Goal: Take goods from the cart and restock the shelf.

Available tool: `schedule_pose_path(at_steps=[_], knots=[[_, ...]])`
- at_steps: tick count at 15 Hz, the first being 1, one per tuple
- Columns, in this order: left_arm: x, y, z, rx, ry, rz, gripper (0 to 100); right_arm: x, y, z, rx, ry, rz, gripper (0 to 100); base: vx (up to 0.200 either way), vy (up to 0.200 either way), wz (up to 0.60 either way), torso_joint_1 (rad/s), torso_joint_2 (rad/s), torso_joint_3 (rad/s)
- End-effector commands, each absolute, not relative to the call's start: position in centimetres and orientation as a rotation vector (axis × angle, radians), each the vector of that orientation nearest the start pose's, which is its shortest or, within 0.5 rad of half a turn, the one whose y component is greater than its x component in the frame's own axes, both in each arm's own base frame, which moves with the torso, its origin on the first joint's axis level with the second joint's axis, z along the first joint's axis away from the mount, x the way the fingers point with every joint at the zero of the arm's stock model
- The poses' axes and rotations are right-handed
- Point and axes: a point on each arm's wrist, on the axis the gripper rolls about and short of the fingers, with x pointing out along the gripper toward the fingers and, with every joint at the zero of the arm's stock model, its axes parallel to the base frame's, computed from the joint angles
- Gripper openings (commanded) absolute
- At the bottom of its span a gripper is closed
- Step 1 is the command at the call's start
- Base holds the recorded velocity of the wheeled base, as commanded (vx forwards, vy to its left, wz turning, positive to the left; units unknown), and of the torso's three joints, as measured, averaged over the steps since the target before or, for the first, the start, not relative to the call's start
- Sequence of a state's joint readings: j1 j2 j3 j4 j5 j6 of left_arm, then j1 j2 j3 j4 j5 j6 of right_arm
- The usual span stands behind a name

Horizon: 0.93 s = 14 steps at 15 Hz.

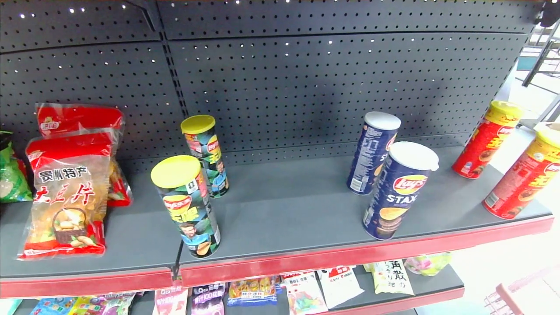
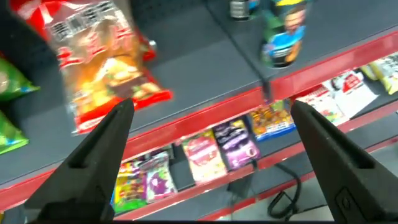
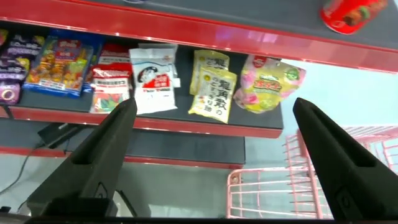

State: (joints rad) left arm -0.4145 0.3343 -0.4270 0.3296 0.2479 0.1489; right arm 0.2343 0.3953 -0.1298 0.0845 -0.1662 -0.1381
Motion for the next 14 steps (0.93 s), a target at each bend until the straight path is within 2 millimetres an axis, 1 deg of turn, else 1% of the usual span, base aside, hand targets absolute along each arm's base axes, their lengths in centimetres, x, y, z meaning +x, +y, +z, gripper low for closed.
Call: schedule_pose_path(at_steps=[1,14], knots=[[-1.34,1.19,16.53,0.226,0.216,-0.182,100,0.84,-0.18,10.72,-0.207,0.341,0.094,100,0.000,-0.200,0.00,0.007,0.00,0.012],[-1.27,1.16,16.12,0.231,0.229,-0.183,100,0.82,-0.18,10.63,-0.205,0.342,0.095,100,0.000,-0.200,0.00,0.004,0.00,0.001]])
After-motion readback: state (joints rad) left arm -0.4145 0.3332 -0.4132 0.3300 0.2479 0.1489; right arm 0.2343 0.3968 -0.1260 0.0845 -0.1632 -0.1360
